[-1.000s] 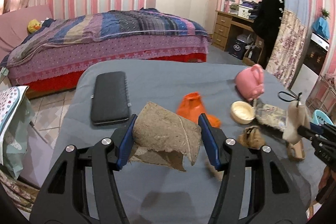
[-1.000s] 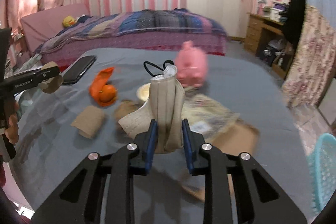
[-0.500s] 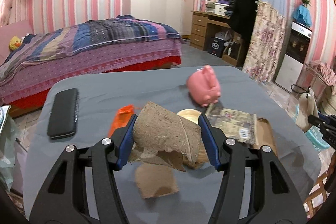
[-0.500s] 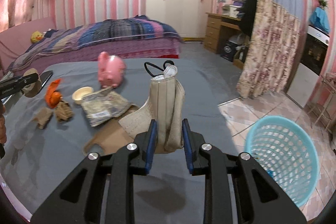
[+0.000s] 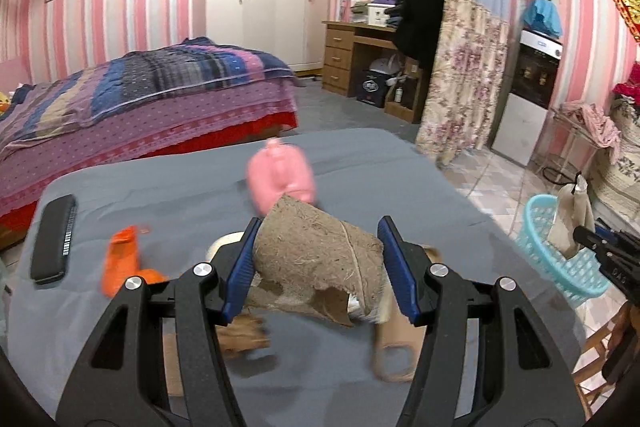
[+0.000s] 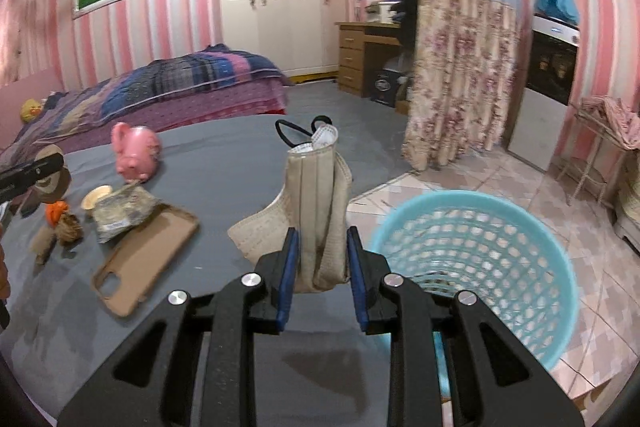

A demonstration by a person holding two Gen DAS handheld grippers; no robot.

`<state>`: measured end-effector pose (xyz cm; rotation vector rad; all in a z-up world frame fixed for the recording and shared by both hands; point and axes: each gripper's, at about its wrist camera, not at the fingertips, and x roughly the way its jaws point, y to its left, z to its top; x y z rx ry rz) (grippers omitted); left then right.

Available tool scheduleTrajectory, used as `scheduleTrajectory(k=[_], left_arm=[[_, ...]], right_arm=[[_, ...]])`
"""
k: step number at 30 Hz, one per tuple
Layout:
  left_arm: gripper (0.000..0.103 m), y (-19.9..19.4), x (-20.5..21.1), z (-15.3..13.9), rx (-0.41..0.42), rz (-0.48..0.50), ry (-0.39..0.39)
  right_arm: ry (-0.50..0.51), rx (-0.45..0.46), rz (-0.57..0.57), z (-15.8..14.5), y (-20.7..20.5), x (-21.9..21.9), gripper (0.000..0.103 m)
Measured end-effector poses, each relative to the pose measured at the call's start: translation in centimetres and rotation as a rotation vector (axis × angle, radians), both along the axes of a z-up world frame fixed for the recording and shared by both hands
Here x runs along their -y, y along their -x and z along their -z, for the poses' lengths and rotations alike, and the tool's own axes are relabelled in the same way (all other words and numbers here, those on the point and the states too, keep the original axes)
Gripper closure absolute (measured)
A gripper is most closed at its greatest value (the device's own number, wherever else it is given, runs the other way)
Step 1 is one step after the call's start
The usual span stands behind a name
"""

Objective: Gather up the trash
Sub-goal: 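Carry the tube and beige cloth bag over the light-blue basket and release both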

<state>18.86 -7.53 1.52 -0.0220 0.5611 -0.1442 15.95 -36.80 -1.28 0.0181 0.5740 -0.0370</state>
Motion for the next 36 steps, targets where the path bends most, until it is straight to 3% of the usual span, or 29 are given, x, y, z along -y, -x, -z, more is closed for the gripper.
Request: scheduleTrajectory(k=[24, 36], left_arm=[[0.045, -1.2, 18.5, -1.2, 0.046, 0.308, 0.061], [0.045, -3.1, 28.4, 2.3, -0.075, 0.455, 0.071]], right_arm=[[-0.051, 0.0, 0.307, -0.1, 2.3, 13.5, 0.078], [-0.076, -0.027, 0.387, 1.0, 2.3, 17.1, 0.078]])
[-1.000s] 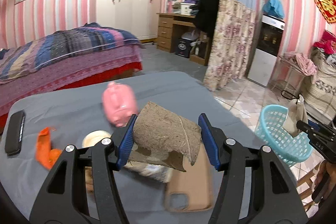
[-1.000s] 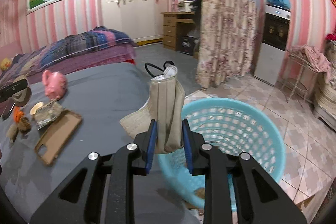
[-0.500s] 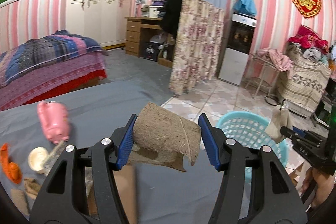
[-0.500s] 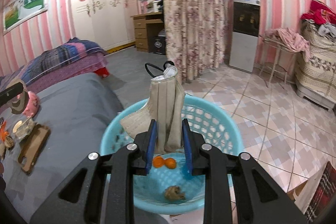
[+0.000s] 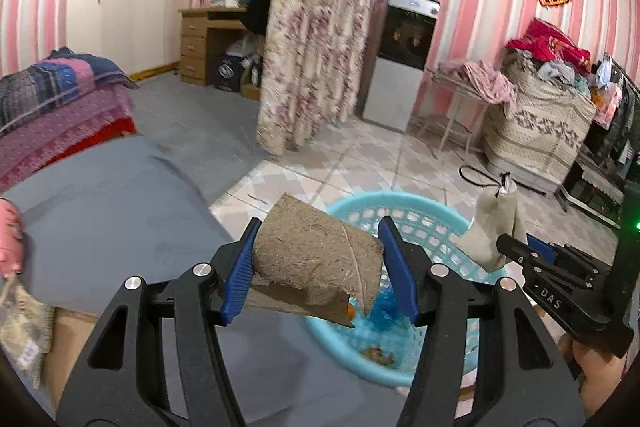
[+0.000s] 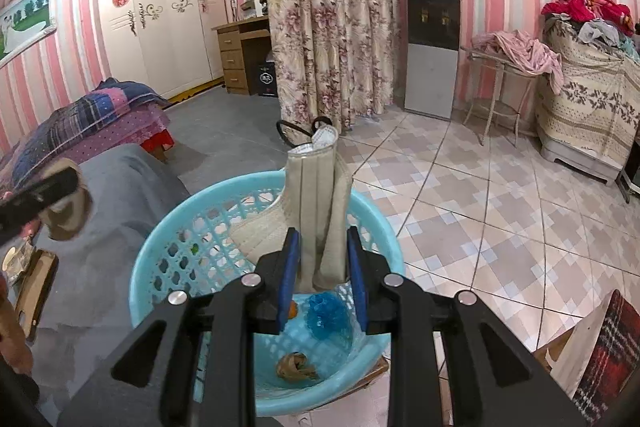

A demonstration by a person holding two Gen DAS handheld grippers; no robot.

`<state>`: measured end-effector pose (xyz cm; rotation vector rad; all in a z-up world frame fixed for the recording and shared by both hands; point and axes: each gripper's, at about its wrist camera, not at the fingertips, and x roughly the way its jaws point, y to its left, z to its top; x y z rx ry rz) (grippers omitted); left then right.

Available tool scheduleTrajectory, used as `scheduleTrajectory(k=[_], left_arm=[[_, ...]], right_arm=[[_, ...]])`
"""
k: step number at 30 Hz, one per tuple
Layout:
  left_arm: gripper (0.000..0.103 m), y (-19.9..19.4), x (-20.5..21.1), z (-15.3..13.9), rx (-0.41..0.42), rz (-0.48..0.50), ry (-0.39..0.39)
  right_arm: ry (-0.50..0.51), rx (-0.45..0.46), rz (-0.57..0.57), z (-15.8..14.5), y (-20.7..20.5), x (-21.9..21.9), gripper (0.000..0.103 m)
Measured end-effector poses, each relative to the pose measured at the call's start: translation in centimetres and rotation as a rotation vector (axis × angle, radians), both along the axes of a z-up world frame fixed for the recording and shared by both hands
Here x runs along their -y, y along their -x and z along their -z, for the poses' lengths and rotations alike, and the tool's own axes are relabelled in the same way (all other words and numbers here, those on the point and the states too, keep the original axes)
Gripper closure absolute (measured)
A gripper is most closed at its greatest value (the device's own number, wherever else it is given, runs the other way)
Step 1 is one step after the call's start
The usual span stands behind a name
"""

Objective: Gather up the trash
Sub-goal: 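Carry the tube and beige cloth bag over the light-blue basket and release both, then return both tools to the table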

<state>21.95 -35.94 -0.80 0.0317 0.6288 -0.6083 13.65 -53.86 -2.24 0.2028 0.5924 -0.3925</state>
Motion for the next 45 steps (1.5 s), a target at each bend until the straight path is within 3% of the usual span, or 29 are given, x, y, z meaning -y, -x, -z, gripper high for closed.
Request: scheduleTrajectory(k=[8, 14, 21, 32, 33, 34, 36, 38, 43, 45], left_arm=[[0.044, -1.1, 5.6, 2.4, -0.013, 0.056, -0.065], [0.022, -1.8, 5.9, 1.8, 0.026, 0.037, -0.077], [0.011, -2.8, 2.7, 0.6, 0.065, -0.058, -0.083], [0.006, -2.1, -4.3, -0.3, 0.1, -0.174, -0.084], [0.006, -2.0, -4.8, -0.3, 0.098, -0.181, -0.085], [0.006, -1.9, -5.3, -0.3, 0.095, -0.187, -0.084], [0.006, -1.7, -6.3, -0.4, 0.091, -0.195, -0.082], [0.006, -1.5, -7.2, -0.6, 0.091, -0.206, -0.079], [0.006, -1.2, -8.7, -1.2, 0.099, -0.222, -0.078], [0.006, -0.9, -9.1, -1.5, 0.107, -0.231, -0.076]], right_arm=[[0.008, -0.018, 0.047, 0.3, 0.2, 1.0, 0.078], [-0.006, -0.022, 0.053, 0.6, 0.4, 1.2, 0.078], [-0.002, -0.037, 0.037, 1.1, -0.6, 0.8, 0.078], [0.034, -0.081, -0.001, 2.6, -3.5, -2.7, 0.077], [0.049, -0.088, 0.006, 2.7, -3.7, -3.1, 0.071], [0.057, -0.09, 0.01, 2.9, -3.8, -3.3, 0.053], [0.051, -0.081, 0.006, 2.9, -3.9, -3.5, 0.032], [0.058, -0.086, -0.006, 2.7, -4.0, -3.8, 0.03], [0.106, -0.075, -0.009, 2.0, -3.8, -4.7, 0.013], [0.115, -0.075, -0.011, 1.7, -4.0, -5.0, 0.013]])
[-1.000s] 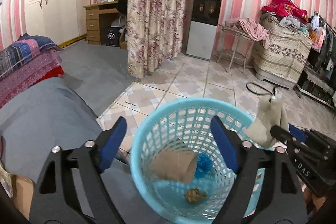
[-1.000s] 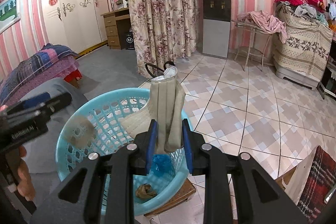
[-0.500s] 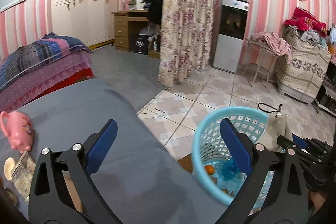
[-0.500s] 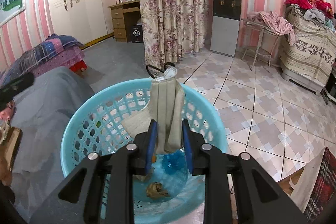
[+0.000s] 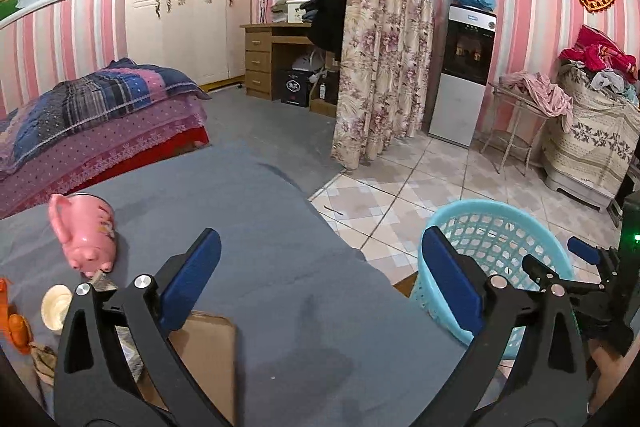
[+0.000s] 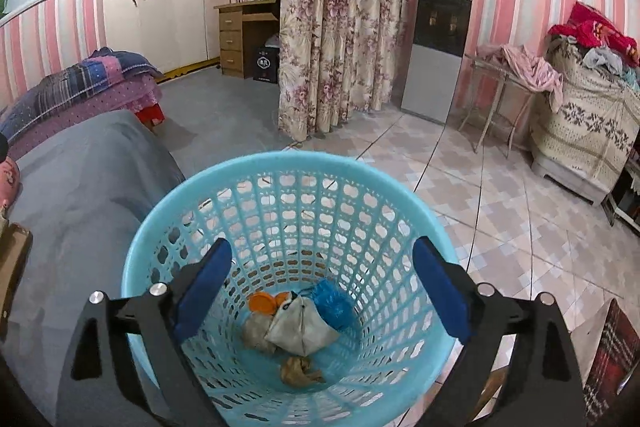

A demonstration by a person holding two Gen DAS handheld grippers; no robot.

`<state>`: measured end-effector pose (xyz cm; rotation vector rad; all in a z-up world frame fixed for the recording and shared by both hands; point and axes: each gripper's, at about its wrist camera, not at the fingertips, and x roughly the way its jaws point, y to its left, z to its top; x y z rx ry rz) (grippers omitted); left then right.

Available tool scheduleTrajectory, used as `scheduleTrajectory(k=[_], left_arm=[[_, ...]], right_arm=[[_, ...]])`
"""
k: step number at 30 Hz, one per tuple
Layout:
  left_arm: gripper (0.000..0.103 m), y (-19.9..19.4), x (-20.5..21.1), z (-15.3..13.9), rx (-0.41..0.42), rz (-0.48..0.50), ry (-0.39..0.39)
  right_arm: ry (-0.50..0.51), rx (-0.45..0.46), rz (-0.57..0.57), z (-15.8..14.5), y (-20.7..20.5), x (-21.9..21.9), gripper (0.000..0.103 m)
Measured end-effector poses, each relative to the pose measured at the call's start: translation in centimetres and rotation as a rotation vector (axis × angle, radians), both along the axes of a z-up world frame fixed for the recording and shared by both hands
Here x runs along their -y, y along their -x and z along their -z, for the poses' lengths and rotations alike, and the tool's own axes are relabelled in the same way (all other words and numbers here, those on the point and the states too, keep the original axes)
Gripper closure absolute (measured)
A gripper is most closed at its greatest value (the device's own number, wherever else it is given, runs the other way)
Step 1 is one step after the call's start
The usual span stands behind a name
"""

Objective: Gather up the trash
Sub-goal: 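Return both tools to the table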

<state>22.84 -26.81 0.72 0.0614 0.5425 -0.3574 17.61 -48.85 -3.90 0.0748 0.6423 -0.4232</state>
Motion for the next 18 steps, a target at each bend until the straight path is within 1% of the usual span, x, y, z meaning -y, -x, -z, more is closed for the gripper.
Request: scheduleTrajectory(k=[3, 7, 10, 12, 14, 18], left_arm=[[0.006, 0.4, -1.0, -0.5, 0.013, -0.016, 0.001], [0.006, 1.1, -3.0, -0.6, 0.017, -0.037, 0.004], [0.006, 1.7, -4.5, -0.5, 0.021, -0.053, -0.017], [0.006, 2.0, -5.6, -0.4, 0.016, -0.068, -0.018], [0.006, 2.4, -7.1, -0.5, 0.003, -0.084, -0.007], [0.006, 3.3, -10.1, -0.6, 0.0, -0.121, 0.0]], right_arm=[[0.002, 0.01, -0.016, -0.4, 0.0, -0.5, 0.01], [0.001, 0.019, -0.035, -1.2, 0.0, -1.5, 0.01], [-0.009, 0.029, -0.049, -1.5, 0.1, -2.3, 0.008], [-0.015, 0.044, -0.072, -1.8, 0.3, -3.3, 0.004], [-0.011, 0.048, -0.083, -1.9, 0.4, -3.8, 0.004], [-0.012, 0.062, -0.135, -2.2, 0.6, -6.2, 0.004]])
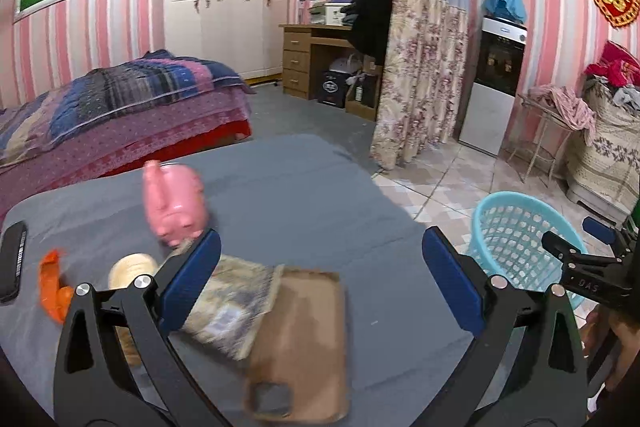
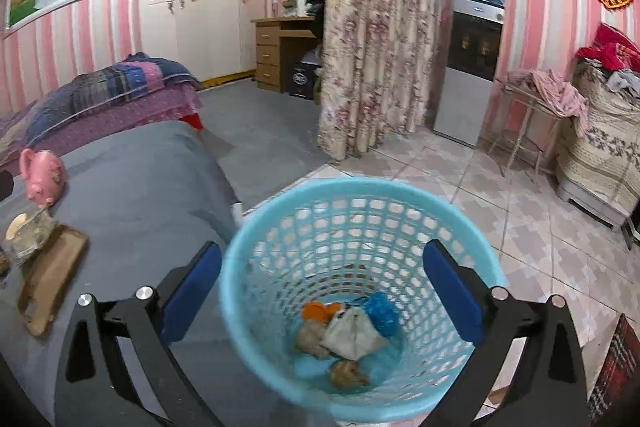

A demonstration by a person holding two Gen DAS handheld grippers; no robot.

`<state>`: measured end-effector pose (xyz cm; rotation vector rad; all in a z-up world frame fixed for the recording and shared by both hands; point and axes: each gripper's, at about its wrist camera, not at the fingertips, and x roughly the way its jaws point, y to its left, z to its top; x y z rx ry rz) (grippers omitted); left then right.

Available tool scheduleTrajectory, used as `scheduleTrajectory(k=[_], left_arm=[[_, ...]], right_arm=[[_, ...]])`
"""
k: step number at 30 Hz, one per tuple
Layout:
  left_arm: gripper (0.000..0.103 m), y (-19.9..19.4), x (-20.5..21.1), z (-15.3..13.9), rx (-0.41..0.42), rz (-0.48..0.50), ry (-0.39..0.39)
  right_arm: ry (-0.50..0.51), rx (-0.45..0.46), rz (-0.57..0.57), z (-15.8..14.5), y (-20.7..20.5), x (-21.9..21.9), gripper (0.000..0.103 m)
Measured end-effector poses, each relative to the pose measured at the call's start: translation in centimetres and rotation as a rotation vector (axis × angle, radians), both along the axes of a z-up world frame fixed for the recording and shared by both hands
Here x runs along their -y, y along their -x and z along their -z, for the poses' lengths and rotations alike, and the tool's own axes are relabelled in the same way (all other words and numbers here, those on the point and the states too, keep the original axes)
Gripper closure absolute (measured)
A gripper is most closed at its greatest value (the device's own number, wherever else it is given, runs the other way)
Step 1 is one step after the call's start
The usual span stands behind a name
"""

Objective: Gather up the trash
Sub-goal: 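Return both tools to the table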

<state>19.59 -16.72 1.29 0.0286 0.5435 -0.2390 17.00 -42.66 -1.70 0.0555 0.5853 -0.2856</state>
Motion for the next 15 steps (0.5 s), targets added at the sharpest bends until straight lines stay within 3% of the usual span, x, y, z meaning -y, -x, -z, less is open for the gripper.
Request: scheduleTrajectory(k=[9, 15], left_arm=[[0.006, 2.7, -7.8, -0.5, -0.006, -0.126, -0.033], [0.006, 4.5, -13.3, -0.4, -0.019, -0.214, -0.053]], right_arm=[[-0.118, 0.064, -0.098, -0.4, 1.8, -4.0, 0.004], [-0.071, 0.041, -0.173, 0.2, 1.5, -7.8, 0.004]])
